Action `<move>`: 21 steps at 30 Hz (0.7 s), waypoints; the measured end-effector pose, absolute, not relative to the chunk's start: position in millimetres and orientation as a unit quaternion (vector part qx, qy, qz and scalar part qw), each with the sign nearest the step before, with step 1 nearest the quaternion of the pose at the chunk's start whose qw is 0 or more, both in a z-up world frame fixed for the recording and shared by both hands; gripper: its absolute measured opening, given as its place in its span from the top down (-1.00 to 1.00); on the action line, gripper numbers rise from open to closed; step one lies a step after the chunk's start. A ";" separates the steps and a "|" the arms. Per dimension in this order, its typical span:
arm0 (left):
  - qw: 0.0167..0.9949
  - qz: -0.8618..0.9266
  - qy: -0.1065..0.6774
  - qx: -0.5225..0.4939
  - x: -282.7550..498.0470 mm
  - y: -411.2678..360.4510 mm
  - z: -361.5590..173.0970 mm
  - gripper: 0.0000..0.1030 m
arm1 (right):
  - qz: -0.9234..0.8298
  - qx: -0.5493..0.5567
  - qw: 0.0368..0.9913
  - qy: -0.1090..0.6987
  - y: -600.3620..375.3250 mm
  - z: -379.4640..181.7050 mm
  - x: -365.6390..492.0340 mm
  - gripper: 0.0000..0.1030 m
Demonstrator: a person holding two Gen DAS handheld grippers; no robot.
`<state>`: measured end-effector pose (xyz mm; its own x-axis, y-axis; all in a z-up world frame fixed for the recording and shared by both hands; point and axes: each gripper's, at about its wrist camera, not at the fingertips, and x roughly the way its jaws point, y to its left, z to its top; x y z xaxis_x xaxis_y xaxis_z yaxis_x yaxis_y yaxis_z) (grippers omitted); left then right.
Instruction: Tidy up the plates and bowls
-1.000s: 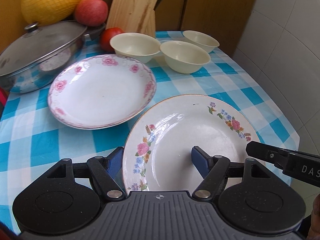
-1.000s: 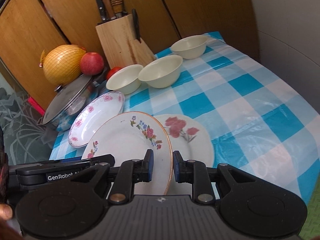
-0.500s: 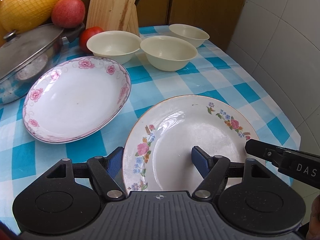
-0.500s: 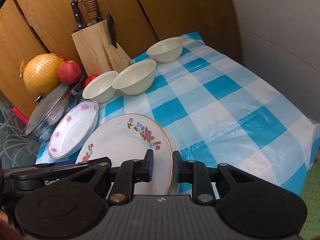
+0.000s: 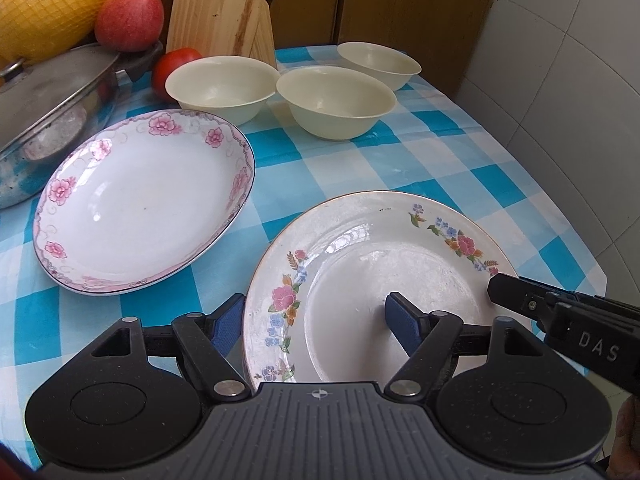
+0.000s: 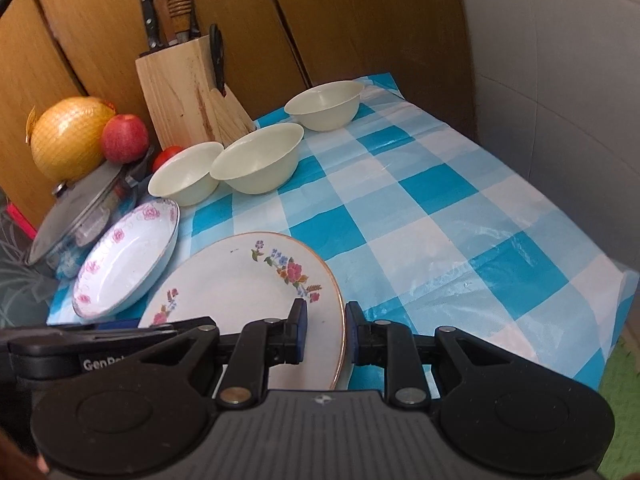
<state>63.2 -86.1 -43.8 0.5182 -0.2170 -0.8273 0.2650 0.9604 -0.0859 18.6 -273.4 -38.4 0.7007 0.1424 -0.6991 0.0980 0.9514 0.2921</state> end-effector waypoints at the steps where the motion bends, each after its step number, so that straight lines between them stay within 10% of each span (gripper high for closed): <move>1: 0.871 -0.139 0.471 0.026 63.2 -85.8 -43.9 -0.56 | 0.012 0.146 0.911 0.386 -271.2 -38.2 18.3 0.57; 21: 0.864 -0.150 0.481 0.023 54.4 -69.2 -46.3 -0.54 | 0.011 0.178 0.894 0.411 -280.1 -43.5 21.9 0.49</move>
